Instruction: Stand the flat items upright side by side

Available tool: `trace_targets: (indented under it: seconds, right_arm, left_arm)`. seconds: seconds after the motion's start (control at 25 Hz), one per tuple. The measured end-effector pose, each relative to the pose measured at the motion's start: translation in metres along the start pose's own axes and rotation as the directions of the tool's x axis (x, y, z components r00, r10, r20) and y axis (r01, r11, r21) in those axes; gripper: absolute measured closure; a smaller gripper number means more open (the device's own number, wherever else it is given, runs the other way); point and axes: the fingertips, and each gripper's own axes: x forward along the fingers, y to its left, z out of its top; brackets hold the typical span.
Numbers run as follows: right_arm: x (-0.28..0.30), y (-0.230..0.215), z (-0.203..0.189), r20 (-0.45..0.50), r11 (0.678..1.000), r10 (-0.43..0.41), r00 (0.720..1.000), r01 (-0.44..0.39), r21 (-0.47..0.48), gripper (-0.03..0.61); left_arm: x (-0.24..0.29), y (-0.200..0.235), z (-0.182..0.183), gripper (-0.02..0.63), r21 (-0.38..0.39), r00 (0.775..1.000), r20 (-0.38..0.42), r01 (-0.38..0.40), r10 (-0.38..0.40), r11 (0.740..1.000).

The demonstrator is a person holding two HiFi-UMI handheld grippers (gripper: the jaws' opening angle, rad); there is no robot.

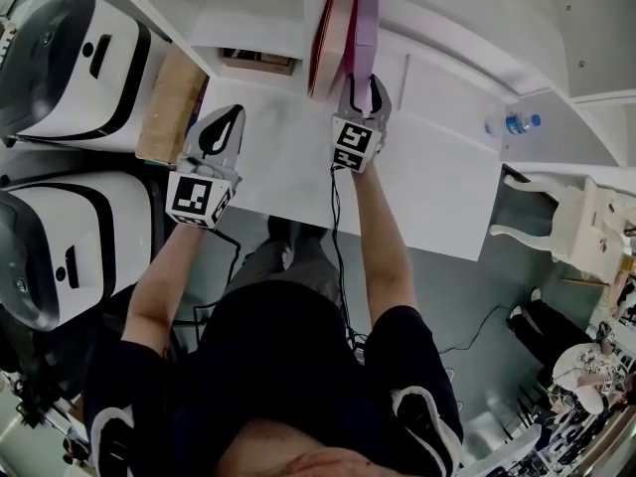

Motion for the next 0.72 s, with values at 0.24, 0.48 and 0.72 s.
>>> trace_targets:
  seconds: [0.24,0.48,0.72]
  right_arm:
    - [-0.004,0.012,-0.012,-0.054,0.997,0.061,0.997,-0.058,0.043,0.414]
    - [-0.005,0.02,-0.016,-0.077,0.995,0.101,0.992,-0.099,0.03,0.408]
    - [-0.005,0.02,-0.017,-0.089,0.992,0.124,0.988,-0.123,0.011,0.399]
  left_arm:
    - [0.0,-0.002,-0.001,0.611,-0.006,1.0,0.003,-0.002,0.002,1.0]
    - [-0.002,-0.004,-0.001,0.611,-0.012,1.0,0.005,-0.004,0.004,1.0]
    - [-0.004,-0.001,-0.001,0.611,-0.017,1.0,0.006,-0.012,0.012,1.0]
